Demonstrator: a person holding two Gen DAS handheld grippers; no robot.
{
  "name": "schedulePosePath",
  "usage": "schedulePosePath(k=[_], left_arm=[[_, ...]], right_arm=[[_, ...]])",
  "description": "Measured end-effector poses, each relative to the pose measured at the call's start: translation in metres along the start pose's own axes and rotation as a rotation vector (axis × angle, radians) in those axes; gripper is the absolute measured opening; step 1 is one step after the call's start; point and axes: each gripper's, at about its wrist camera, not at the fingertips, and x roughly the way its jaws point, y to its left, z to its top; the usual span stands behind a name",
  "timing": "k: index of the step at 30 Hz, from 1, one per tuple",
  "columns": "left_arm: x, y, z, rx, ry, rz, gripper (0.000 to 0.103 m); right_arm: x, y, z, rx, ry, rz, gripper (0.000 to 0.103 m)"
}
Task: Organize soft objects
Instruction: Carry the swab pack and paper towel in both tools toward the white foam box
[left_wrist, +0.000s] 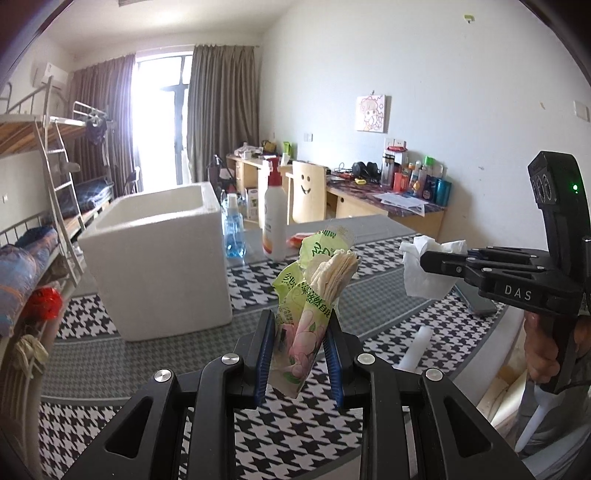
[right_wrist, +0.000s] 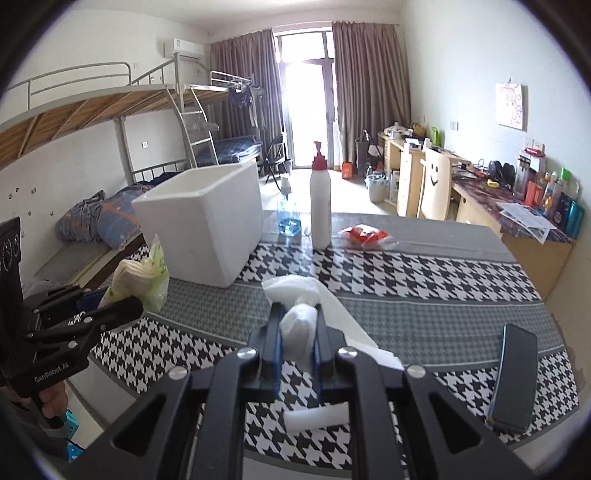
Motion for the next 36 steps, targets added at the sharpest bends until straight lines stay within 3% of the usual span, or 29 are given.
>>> schedulePosePath(k=[36], left_arm=[[0.013, 0.011, 0.058, -0.012, -0.079, 0.086, 0.028]], right_arm=[[-0.005, 0.011, 0.045, 0.007, -0.135, 0.000, 0.016]])
